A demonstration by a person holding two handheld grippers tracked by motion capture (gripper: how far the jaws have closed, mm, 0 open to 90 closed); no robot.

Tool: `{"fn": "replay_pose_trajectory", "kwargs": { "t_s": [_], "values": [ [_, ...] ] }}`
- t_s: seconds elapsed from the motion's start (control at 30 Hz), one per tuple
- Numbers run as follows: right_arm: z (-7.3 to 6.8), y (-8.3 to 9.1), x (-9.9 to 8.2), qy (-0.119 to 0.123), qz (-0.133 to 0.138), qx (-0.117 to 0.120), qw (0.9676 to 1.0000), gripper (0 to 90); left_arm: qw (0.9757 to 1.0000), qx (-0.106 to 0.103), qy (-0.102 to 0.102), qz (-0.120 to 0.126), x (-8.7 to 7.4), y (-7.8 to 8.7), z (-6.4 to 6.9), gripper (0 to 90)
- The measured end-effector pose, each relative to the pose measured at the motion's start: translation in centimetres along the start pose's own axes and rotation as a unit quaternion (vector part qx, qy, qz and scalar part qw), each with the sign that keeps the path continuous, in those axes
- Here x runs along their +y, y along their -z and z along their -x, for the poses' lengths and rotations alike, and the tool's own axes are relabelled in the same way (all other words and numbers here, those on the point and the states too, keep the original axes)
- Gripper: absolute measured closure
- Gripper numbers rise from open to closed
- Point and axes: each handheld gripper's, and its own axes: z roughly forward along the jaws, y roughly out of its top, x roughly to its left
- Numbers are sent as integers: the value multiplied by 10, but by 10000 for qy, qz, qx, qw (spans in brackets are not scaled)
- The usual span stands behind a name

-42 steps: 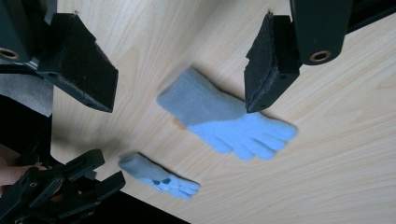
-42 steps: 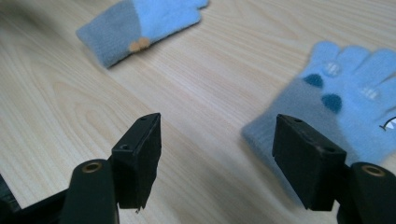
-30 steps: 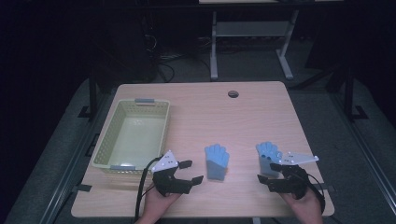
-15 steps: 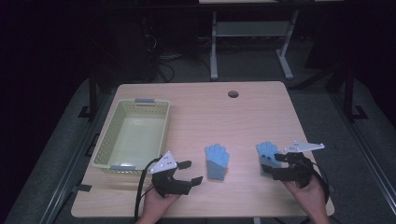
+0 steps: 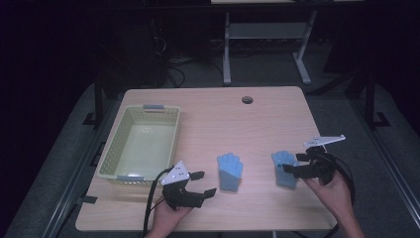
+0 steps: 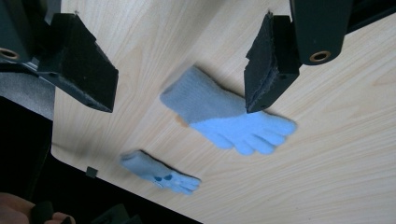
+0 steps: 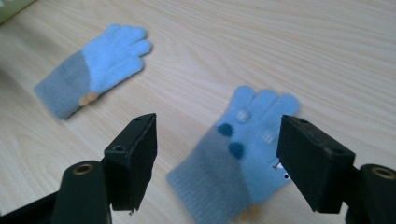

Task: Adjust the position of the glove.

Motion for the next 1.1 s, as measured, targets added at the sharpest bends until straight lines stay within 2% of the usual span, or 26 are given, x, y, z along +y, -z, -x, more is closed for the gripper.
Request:
{"fn": "replay_pose_trajectory", "kwargs": {
  "t_s": [0.27,0.3,0.6,0.7,0.83,0.93,1.1],
  "values": [
    [7,-11,6,-45,-258,-18,9997,303,10000,-11,-24,-17,1,-1,1,258],
    [9,-15,8,-49,-311,-8,9995,327,10000,-18,-77,-28,0,-1,0,257],
    [16,-34,9,-69,-814,59,9966,496,10000,-32,27,-2,0,-2,-1,257],
    [18,-42,9,-81,-1071,61,9942,536,10000,3,38,12,-1,-2,-2,258],
    [18,-53,7,-83,-1450,-56,9894,573,9999,22,66,73,0,1,-2,258],
    [15,-59,6,86,-1705,-201,9851,631,9999,13,76,85,0,0,-3,258],
    [11,-62,6,238,-1743,-374,9837,676,9999,-16,106,48,0,-1,-2,258]
  ]
}}
